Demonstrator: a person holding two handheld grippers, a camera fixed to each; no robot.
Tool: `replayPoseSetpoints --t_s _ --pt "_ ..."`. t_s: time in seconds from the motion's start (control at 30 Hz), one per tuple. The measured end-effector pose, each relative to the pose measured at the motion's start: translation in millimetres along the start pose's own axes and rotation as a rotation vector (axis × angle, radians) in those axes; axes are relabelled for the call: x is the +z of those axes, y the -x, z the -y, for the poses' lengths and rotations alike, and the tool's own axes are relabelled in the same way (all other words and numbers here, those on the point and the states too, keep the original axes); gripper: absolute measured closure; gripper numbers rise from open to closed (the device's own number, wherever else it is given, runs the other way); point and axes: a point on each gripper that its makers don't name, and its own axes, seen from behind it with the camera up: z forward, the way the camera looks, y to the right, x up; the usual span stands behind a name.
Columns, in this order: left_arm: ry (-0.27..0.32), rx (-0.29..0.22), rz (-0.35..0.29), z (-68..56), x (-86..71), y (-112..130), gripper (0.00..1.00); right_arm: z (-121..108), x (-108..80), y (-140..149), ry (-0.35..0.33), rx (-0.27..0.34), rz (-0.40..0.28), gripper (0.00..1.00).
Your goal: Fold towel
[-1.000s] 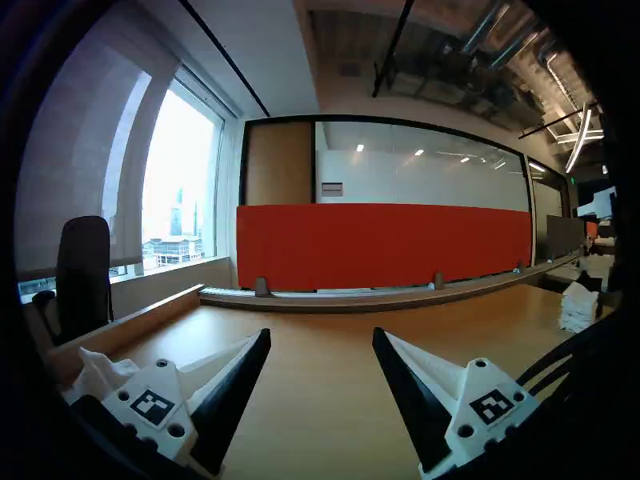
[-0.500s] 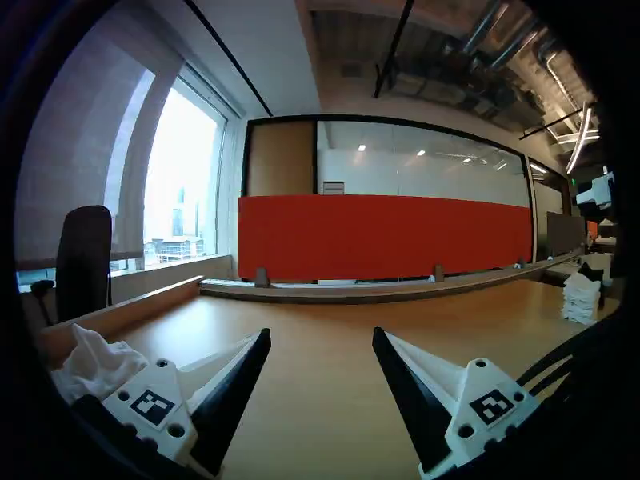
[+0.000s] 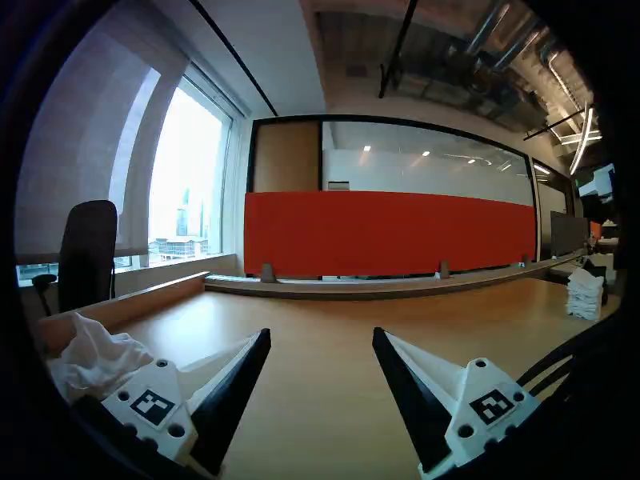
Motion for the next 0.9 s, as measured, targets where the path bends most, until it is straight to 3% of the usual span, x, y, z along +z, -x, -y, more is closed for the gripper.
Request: replayPoseSetpoints --t_s 0.9 --pt "-0.001 0.016 0.014 -2.6 0.7 6 0.02 -19 -2.1 -16 0.038 -0.021 -0.052 0.06"
